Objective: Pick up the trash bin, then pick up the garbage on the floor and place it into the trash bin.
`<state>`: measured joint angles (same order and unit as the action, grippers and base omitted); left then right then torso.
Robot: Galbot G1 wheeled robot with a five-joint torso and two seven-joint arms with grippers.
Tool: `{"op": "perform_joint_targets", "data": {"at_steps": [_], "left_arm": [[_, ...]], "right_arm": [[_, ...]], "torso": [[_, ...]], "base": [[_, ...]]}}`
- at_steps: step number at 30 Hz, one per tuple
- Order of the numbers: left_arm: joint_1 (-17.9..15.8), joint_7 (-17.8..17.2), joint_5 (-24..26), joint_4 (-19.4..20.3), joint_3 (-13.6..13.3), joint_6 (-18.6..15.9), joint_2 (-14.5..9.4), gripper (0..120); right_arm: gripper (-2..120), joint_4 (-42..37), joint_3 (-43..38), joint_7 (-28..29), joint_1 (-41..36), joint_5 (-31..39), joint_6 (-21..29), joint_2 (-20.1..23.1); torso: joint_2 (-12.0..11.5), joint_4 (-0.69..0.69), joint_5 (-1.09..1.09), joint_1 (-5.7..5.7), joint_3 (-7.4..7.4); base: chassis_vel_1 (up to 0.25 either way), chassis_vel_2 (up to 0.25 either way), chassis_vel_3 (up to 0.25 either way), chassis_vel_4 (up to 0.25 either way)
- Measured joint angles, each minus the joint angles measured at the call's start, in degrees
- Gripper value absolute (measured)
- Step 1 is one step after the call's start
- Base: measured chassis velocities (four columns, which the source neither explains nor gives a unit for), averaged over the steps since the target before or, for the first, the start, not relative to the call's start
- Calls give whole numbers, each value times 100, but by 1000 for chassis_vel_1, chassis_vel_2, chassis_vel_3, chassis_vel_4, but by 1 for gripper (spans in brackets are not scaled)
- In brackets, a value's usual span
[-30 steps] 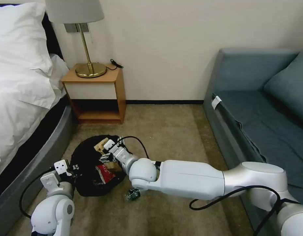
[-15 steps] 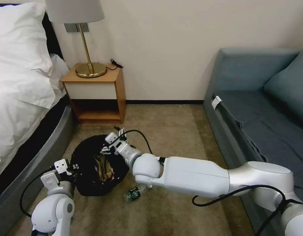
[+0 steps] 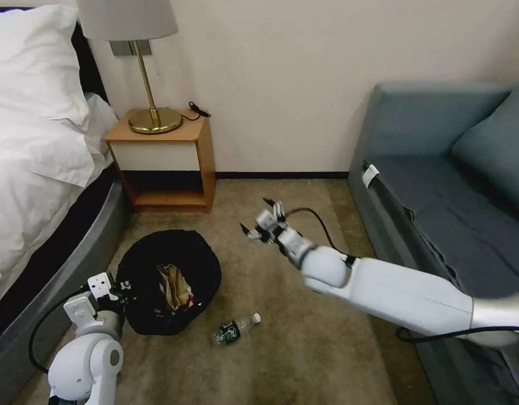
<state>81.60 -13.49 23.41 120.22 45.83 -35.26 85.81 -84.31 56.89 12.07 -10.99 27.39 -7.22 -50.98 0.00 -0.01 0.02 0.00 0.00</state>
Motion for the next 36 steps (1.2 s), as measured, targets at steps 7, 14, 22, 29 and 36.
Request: {"op": "perform_joint_targets", "data": {"at_steps": [7,14,22,29,36], "left_arm": [[36,0,-5,0,6,20,18,3],[64,0,-18,33,11,27,41,3],[107,-2,-32,42,11,66,87,3],[137,-1,-24,81,51,72,95,3],[170,-1,-17,96,76,94,121,3]], "right_arm": [[100,625,424,-1302,0,-570,-1037,-65],[100,1439,729,-2360,34,-1205,-1859,-283],[100,1919,1010,-2695,-50,-1339,-2130,-565],[100,2656,1355,-2683,-119,-1234,-2253,-1231],[100,3070,1577,-2647,-181,-1133,-2290,-1794]], "torso": [[0,1,-1,0,0],[0,2,-1,0,0],[0,1,-2,0,0],[0,1,-3,0,0],[0,2,-2,0,0]], "base": [[0,0,0,0],[0,0,0,0],[0,0,0,0],[0,0,0,0],[0,0,0,0]]}}
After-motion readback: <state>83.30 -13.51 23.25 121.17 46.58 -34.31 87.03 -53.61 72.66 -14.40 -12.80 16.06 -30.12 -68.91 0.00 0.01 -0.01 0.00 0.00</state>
